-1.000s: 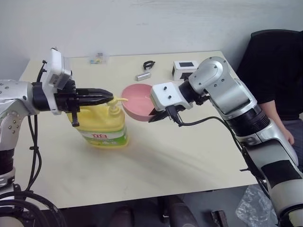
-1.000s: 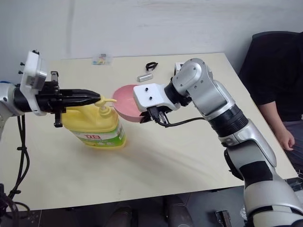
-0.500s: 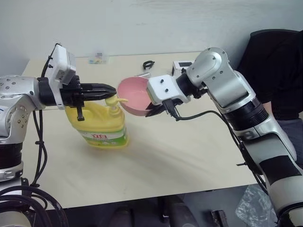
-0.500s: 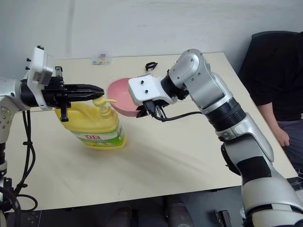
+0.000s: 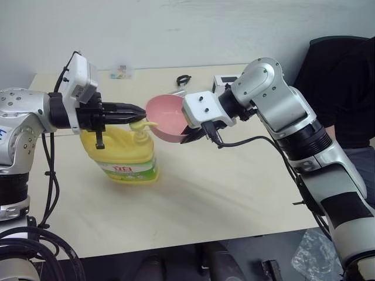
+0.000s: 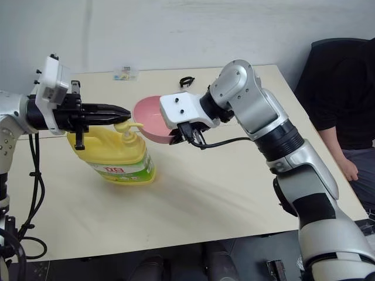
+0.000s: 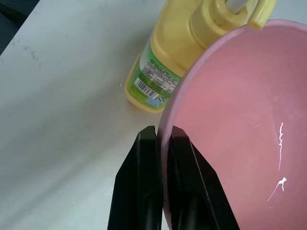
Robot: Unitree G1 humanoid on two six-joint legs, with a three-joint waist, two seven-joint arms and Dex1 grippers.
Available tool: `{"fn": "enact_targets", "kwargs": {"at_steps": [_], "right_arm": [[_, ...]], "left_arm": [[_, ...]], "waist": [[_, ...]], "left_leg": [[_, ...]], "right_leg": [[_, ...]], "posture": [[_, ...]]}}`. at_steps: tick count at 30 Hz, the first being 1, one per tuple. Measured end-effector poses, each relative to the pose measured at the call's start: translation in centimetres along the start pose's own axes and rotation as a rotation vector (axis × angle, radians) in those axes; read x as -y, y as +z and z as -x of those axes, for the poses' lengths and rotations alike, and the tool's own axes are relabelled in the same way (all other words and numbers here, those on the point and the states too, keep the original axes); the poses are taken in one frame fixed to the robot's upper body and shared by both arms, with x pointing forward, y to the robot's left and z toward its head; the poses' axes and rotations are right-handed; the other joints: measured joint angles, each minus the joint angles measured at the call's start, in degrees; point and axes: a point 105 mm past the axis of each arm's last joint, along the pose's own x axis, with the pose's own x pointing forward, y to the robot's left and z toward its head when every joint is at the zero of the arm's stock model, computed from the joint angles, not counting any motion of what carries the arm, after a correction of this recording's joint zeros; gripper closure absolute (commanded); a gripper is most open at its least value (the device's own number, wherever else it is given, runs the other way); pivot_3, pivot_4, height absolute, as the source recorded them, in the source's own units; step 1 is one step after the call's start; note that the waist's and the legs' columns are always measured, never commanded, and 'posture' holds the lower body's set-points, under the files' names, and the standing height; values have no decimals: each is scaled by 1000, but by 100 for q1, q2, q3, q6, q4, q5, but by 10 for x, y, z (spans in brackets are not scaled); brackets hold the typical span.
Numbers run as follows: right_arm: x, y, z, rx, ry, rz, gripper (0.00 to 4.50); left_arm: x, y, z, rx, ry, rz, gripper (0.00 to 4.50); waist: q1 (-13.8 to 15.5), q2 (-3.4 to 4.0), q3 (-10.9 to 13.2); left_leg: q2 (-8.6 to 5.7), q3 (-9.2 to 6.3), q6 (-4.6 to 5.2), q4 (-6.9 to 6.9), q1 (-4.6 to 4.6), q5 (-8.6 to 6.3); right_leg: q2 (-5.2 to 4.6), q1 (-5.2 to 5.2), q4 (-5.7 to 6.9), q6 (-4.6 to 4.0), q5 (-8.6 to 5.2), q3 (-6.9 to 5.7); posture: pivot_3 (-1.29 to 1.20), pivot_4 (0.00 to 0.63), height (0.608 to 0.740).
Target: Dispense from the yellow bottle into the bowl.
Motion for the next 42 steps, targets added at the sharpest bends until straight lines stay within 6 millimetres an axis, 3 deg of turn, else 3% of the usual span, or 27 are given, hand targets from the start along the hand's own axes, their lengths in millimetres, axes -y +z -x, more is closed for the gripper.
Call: {"fn": "enact_targets", "kwargs": {"at_steps": [22,42], "right_arm": [[-14,-1,-3,-25,27,69,4500],[-21,-2,-6,-33,49,81,4500]], "left_arm": [[7,-9,3,-87,-4,-200,4216],[7,-21,-4,-187,-20,-379,4216]], "waist": [[7,3,-2],[6,67,-54]], "left_leg": [[-5,10,1,0,39,0],[-8,15,5,0,59,0]], "right_leg": [[4,17,-1,-8,-5,7],[15,32,6,-10,-7,46]], "posture": [[0,150,740],[0,150,740]]}}
